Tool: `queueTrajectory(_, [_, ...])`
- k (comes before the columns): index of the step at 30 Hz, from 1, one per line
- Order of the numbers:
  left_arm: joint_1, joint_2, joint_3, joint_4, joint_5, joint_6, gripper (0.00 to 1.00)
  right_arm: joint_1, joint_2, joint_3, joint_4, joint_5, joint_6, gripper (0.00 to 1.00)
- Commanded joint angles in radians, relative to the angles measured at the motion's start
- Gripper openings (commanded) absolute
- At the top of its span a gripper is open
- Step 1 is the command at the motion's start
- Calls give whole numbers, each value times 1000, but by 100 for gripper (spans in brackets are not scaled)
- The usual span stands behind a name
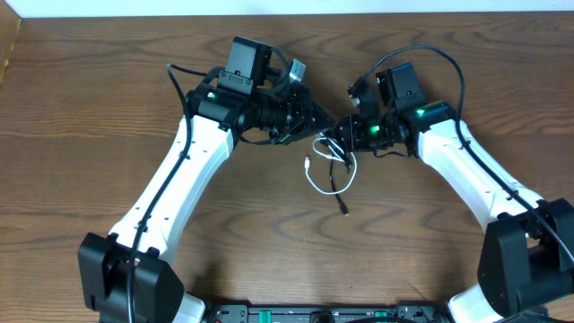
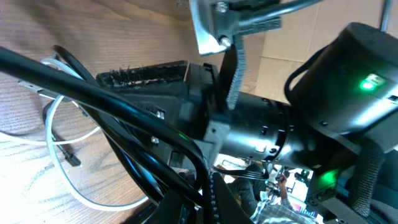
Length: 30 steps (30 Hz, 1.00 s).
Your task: Untangle cables
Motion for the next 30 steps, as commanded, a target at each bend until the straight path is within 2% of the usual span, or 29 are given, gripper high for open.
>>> queueTrajectory(1, [-3,2,5,8,34,-5,8,-14,30,8,-2,59,103,29])
queueTrajectory(5, [-10,2,5,8,2,-2,8,-19,30,8,21,33,95,28])
queueTrajectory(9, [-11,2,5,8,-57,-48,8,-96,11,10,-4,-36,10,24])
queueTrajectory(13, [-11,2,5,-7,-95,-172,8,-200,-32,10,2,-293,-234,31])
queueTrajectory(14, [-11,2,5,-16,-114,-221,8,-220,-47,10,0,-387,-318,32])
queueTrajectory(15, [-11,2,5,-31,-148,-320,8,-235,-72,10,-11,-487,-428,35])
queueTrajectory(16, [-11,2,5,-33,-151,-363,8,-236,-85,10,-16,-512,-467,36])
queueTrajectory(20, [-11,2,5,-33,-146,-542,8,-195,-122,10,-26,-553,-612,36])
queueTrajectory(26, [-11,2,5,-34,-146,-585,8,-119,-121,9,-32,-552,-709,35])
queueTrajectory(30, [-10,2,5,-34,-145,-630,8,-98,-121,9,-51,-486,-716,33])
